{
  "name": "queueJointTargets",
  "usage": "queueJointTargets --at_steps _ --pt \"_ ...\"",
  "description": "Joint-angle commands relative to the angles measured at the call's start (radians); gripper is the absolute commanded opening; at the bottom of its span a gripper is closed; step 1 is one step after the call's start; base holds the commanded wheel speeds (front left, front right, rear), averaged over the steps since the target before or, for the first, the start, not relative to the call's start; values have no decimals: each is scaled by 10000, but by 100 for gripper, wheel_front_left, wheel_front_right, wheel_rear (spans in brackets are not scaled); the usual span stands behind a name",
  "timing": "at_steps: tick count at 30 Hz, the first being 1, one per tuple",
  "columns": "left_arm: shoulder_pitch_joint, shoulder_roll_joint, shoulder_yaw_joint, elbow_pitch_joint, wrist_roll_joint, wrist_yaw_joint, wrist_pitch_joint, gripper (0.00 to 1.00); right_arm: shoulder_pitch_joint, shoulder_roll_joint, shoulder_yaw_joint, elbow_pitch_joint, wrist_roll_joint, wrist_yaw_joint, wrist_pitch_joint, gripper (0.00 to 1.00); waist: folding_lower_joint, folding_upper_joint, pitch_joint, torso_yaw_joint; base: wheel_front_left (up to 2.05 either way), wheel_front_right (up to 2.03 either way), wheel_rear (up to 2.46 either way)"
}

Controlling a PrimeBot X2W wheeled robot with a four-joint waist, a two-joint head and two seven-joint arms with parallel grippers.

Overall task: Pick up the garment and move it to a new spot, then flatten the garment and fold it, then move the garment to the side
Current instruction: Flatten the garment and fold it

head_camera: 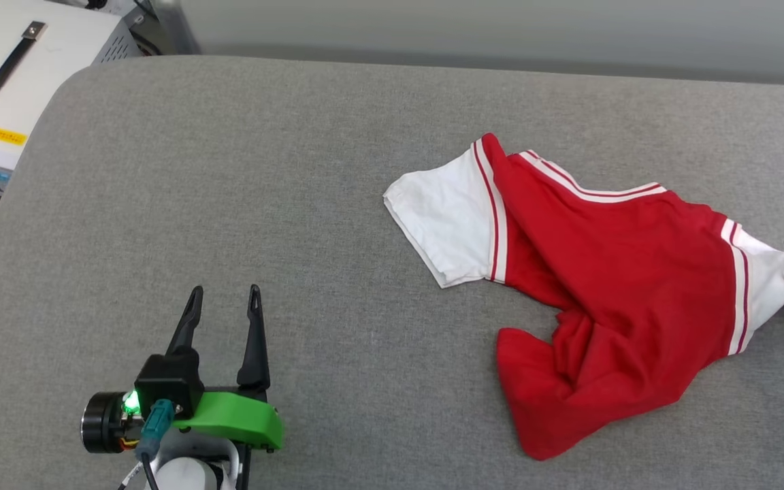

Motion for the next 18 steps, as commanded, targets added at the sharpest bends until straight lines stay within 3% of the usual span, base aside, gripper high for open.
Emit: queueJointTargets --at_steps 1,4,9,18 --pt "158 -43 101 -1 106 -39 -59 100 186 3 -135 -191 -258 -6 -526 100 -1 -1 -354 -238 0 0 0" --pt "248 -41 258 -25 163 -110 -59 100 359 142 -542 -588 -784 -6 -1684 100 -1 -1 -538 -380 0 0 0" --pt "246 28 474 -83 264 -274 -59 100 968 945 -1722 -1557 -1795 -6 -3113 100 -1 -1 -768 -588 0 0 0" --pt "-840 374 628 7 255 -768 -59 100 2989 3066 -4035 -4687 -3770 -6 -3619 100 -1 -1 -966 -680 0 0 0"
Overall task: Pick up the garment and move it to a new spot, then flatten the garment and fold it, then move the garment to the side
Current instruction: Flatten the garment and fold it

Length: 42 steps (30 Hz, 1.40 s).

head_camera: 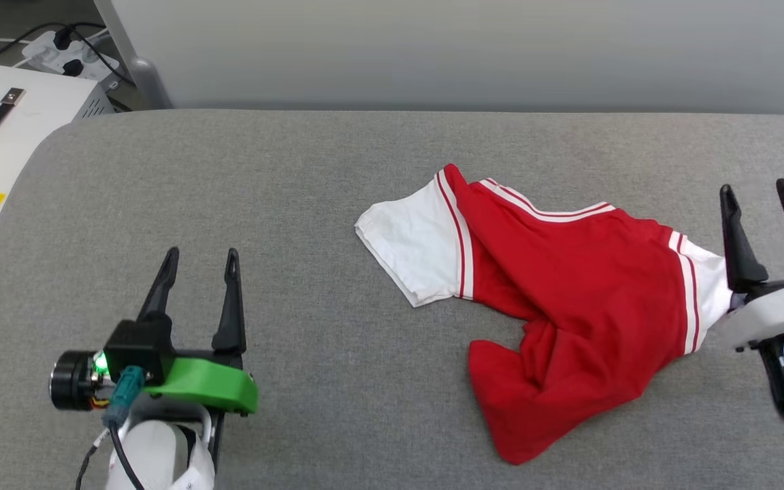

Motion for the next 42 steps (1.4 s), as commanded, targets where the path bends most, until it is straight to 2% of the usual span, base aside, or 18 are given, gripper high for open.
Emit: queueJointTargets --at_steps 1,6,9,13,20,28,35,42 --pt "-415 182 -18 82 17 -108 -59 100 424 306 -178 -456 -267 -6 -75 100 0 -1 -8 -25 0 0 0" --pt "-1756 667 -390 464 89 -371 -59 100 1618 1421 -523 -2210 -935 -6 -85 100 0 -1 127 -160 0 0 0" --pt "-2693 976 -719 839 5 -466 -59 100 2045 1731 -436 -2732 -1005 -6 -87 100 0 -1 281 -292 0 0 0" --pt "-4225 1516 -1656 1882 -438 -530 215 100 2331 1758 -231 -2923 -1189 -6 -88 100 0 -1 572 -520 0 0 0" --pt "-6933 2741 -4760 3518 -3108 -538 3477 100 2194 1852 -152 -3008 -1593 -6 -88 100 0 -1 1194 -928 0 0 0" --pt "-9094 3453 -7906 4106 -6651 -539 7795 100 1689 1948 57 -3030 -1895 -6 -89 100 0 -1 2066 -1307 0 0 0" --pt "-10319 3660 -9533 4669 -8068 -540 9548 100 1151 2049 302 -2999 -2061 -6 -89 100 0 -1 2790 -1699 0 0 0" --pt "-10678 3834 -10781 5635 -8522 -540 9835 100 815 2243 383 -2918 -2106 -6 -89 100 0 -1 3290 -2074 0 0 0"
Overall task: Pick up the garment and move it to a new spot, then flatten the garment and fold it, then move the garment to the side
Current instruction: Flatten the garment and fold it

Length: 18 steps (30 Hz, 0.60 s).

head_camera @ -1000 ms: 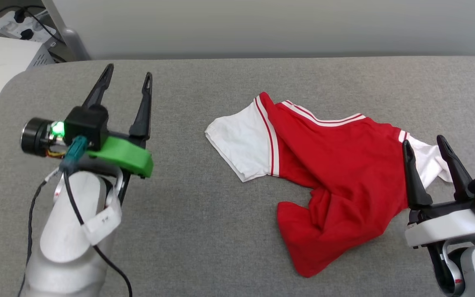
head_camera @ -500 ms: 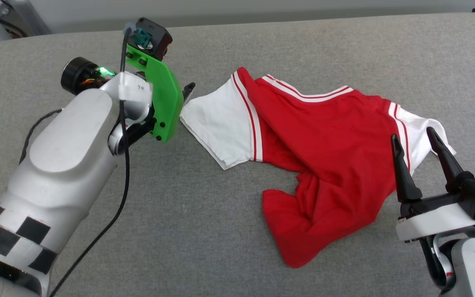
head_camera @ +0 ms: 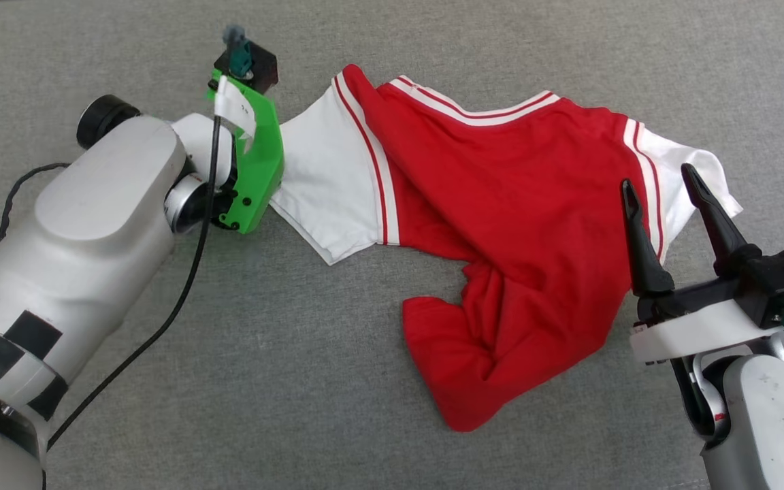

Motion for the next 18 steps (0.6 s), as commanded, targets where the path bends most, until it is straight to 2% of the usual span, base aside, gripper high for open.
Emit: queueJointTargets --at_steps 1,7,8,9,13,18 --pt "-111 124 -235 125 -39 -26 86 100 -158 37 11 38 -29 -6 -47 100 -1 0 296 -298 0 0 0" --pt "117 322 -1260 258 -642 -26 106 100 -152 110 -108 121 -28 -6 -47 100 -1 0 349 -294 0 0 0" --pt "88 328 -1308 199 -720 -26 -83 42 -138 117 -142 127 -36 -6 -47 100 -1 0 339 -256 0 0 0" --pt "21 359 -1288 132 -835 -26 -467 0 -129 135 -160 143 -46 -6 -47 100 -1 0 317 -228 0 0 0" --pt "-138 508 -1189 -52 -1277 -26 -1594 0 -61 203 -262 166 -43 -6 -47 100 -1 0 144 -38 0 0 0" --pt "-251 1227 -1463 -630 -1425 -26 -2382 0 180 247 -469 241 -51 -6 -47 100 -1 0 -192 320 0 0 0"
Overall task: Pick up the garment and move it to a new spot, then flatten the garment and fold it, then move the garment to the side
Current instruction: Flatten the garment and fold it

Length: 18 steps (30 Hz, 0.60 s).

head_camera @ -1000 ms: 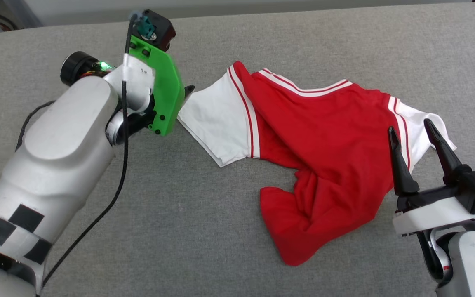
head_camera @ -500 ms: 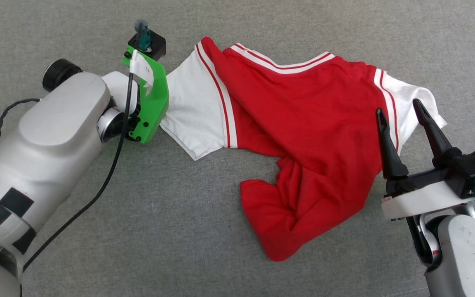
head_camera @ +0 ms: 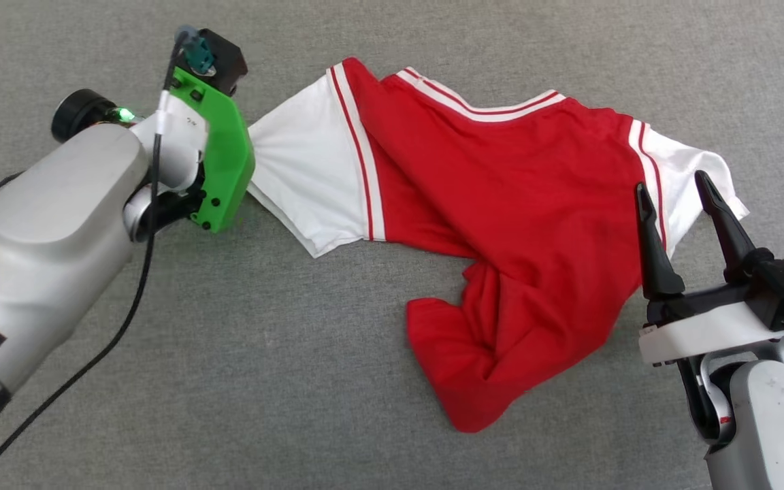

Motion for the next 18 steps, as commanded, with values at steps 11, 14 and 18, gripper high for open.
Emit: queueJointTargets --at_steps 11,14,18 --pt "892 1848 -160 -382 -812 -4 -223 0 511 63 -324 184 -229 -6 -47 100 -1 0 -690 864 0 0 0" --pt "1209 2065 -154 -83 -939 120 -282 0 494 5 -302 197 -245 -6 -47 100 -1 0 -695 847 0 0 0" --pt "1704 2112 -169 364 -1096 254 -435 0 520 -79 -389 225 -271 -6 -47 100 -1 0 -685 780 0 0 0"
